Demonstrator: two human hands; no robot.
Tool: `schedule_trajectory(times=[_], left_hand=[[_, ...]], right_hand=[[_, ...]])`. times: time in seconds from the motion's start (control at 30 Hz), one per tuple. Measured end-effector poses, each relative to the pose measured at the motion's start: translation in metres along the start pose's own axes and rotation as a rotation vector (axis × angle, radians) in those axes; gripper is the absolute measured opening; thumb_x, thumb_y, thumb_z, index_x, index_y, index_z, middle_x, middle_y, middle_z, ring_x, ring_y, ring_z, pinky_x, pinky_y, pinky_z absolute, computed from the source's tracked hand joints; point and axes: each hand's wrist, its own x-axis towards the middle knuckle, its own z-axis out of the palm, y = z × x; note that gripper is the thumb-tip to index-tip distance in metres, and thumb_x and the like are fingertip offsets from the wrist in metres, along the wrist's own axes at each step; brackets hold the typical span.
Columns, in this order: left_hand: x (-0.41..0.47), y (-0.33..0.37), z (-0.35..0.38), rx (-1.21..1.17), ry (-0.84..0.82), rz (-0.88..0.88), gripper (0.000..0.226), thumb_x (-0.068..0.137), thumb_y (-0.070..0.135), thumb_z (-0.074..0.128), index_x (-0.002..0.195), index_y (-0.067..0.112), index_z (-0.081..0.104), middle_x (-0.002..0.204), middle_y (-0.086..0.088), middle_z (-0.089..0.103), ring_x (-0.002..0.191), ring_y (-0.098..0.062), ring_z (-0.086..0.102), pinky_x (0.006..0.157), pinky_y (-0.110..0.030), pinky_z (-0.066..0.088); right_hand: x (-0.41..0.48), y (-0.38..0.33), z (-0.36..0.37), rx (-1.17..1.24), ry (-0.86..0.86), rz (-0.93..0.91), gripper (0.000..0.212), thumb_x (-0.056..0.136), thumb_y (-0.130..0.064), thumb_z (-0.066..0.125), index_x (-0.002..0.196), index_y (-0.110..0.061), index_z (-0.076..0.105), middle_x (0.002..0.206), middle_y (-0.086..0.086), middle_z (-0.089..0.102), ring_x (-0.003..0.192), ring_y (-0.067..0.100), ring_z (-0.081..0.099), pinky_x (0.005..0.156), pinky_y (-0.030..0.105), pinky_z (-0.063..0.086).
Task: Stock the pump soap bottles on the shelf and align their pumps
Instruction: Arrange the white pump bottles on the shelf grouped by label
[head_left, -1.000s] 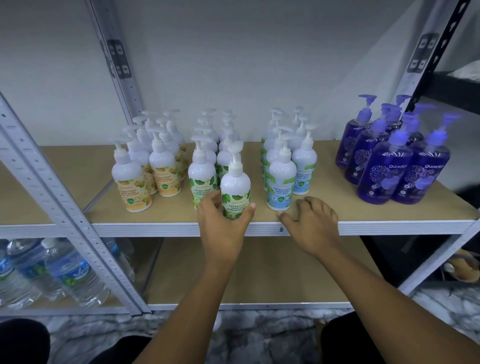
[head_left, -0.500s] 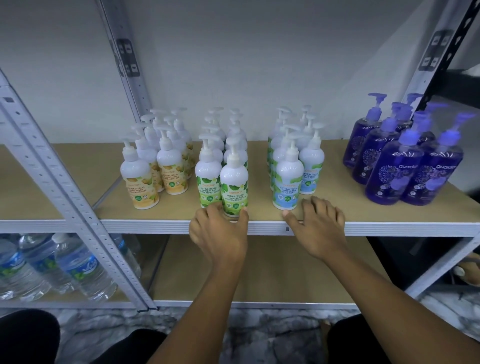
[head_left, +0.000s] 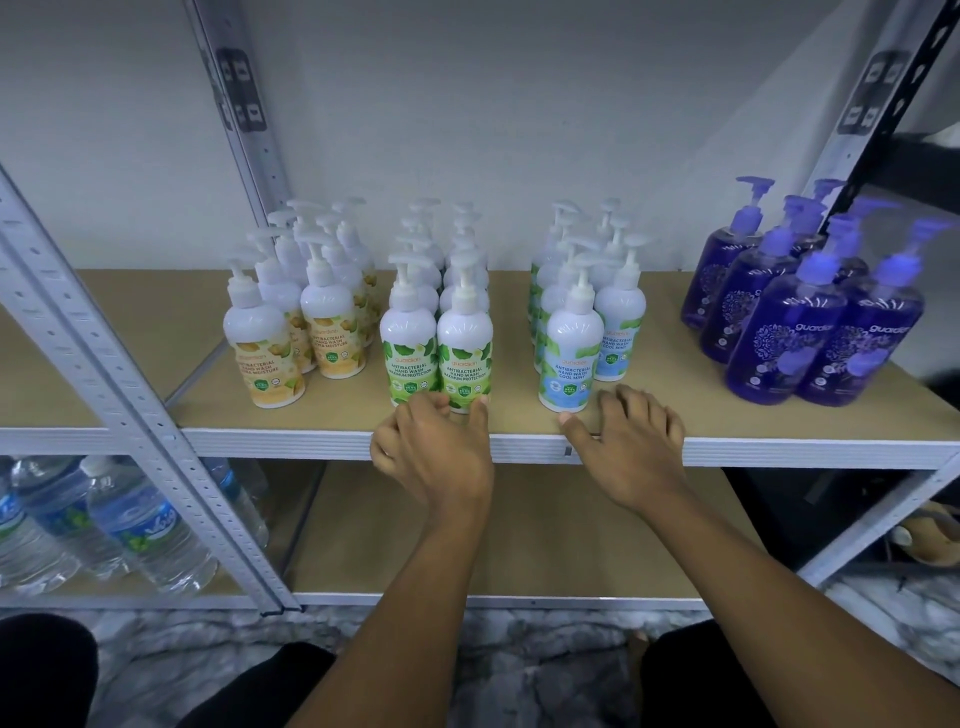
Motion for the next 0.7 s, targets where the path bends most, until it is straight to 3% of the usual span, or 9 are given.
schedule_trajectory(times=[0.5,0.63,0.7], left_hand=[[0.003,-0.006,-0.007,0.052,-0.043,0.039,0.047,0.074,0.056,0.078,0.103,0.023,0.064,0.107,0.005,0.064,0.119,-0.024,0.049,0.109,-0.045,0.027],[0.001,-0.015,-0.031,0.035,-0.036,0.125,0.036,0.082,0.046,0.072,0.105,0.020,0.063,0.106,0.001,0.064,0.110,-0.025,0.052,0.098,-0.044,0.036],[0.001,-0.023,-0.046,-0.022,-0.063,0.153,0.031,0.085,0.042,0.070,0.104,0.020,0.061,0.101,0.004,0.062,0.104,-0.021,0.054,0.095,-0.044,0.043]], right_hand=[[-0.001,-0.003,-0.005,0.038,-0.009,0.021,0.062,0.093,-0.067,0.038,0.133,-0.022,0.052,0.147,0.002,0.042,0.142,0.025,0.027,0.118,0.044,0.014],[-0.010,-0.018,-0.021,0.086,0.079,0.106,0.033,0.087,-0.054,0.056,0.105,-0.029,0.069,0.114,-0.001,0.050,0.120,0.028,0.040,0.101,0.041,0.028],[-0.024,-0.033,-0.029,0.136,0.118,0.077,0.018,0.085,-0.046,0.059,0.082,-0.029,0.065,0.098,-0.007,0.046,0.109,0.025,0.043,0.088,0.037,0.027]])
